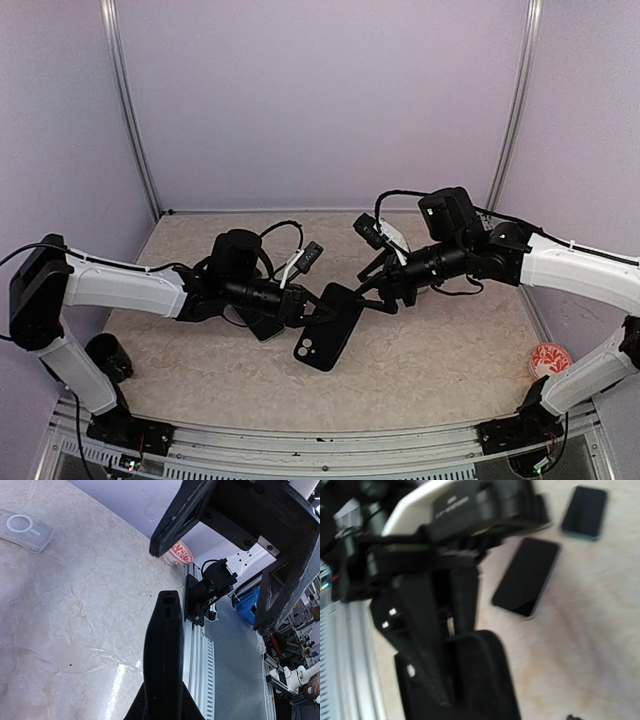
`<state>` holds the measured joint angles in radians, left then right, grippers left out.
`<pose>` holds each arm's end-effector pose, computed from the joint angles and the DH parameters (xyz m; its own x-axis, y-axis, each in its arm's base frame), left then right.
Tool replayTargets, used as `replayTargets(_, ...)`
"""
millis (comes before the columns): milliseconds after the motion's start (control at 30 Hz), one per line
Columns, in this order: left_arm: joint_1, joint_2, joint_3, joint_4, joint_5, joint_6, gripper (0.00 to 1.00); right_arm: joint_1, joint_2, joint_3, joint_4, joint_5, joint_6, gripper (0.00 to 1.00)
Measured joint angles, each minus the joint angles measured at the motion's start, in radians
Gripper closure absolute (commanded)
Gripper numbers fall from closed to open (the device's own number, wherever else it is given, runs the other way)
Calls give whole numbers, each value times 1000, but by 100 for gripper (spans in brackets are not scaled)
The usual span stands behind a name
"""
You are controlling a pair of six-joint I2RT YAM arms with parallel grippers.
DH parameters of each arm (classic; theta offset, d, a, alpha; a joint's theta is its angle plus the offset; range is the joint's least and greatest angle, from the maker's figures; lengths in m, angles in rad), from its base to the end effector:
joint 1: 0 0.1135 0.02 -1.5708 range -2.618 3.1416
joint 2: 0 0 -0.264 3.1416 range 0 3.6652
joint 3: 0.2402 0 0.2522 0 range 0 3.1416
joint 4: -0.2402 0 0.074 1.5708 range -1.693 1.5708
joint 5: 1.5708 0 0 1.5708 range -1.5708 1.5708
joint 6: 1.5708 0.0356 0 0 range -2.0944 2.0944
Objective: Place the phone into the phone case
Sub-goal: Pass from the left arm to the right
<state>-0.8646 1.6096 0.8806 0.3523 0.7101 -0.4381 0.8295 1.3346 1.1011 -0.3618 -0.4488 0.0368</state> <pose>0.2074 -0.2789 0.2217 -0.6278 0.2404 -0.7403 0.7774 0.1467 -0.6116 0.1900 0.2304 0.3124 -0.4118 -0.4007 -0.8185 -0.8926 0.3584 0.2736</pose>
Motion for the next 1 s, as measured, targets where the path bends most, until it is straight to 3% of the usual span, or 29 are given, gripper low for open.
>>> replayTargets(333, 0, 0, 42, -115, 59, 96, 88, -8, 71, 0, -21, -154, -19, 39)
replayTargets(567, 0, -1, 44, -179, 72, 147, 89, -14, 125, 0, -30, -217, -21, 62)
replayTargets(1000, -2, -1, 71, -230, 76, 190, 84, -24, 193, 0, -29, -303, -19, 88)
